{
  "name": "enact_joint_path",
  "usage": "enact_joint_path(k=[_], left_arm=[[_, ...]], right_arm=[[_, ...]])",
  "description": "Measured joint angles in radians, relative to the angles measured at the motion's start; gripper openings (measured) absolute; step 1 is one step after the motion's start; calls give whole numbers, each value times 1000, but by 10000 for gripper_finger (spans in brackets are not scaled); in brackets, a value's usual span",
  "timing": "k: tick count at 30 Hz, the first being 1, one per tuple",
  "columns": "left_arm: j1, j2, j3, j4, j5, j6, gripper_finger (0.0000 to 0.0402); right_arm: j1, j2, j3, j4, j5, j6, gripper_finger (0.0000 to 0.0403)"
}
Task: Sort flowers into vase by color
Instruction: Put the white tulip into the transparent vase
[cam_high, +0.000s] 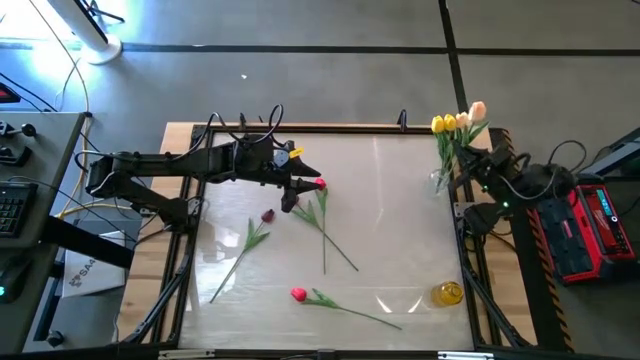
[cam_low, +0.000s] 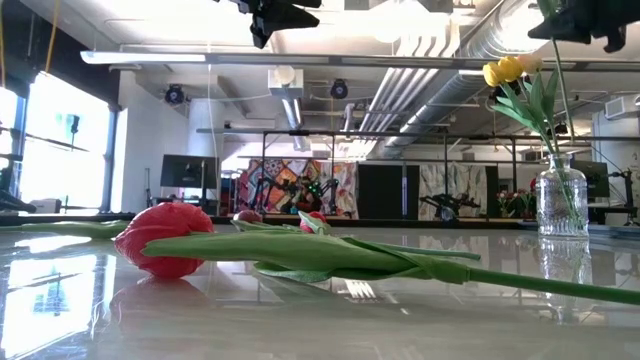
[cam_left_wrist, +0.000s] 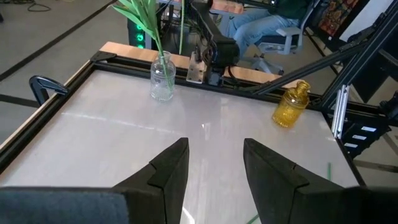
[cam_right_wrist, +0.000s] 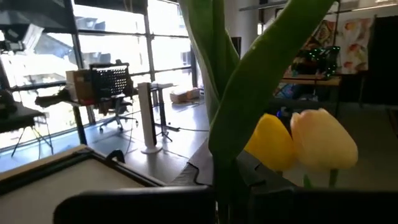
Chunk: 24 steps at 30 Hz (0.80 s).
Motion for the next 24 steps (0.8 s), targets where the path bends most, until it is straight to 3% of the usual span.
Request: enact_joint_path(k=[13, 24], left_arm=[[0, 0, 0, 1, 0, 0, 143], [0, 0, 0, 0, 0, 0, 143]], right_arm=[[-140, -71, -43, -53, -83, -16, 0], [-302, -69, -43, -67, -249, -17, 0]])
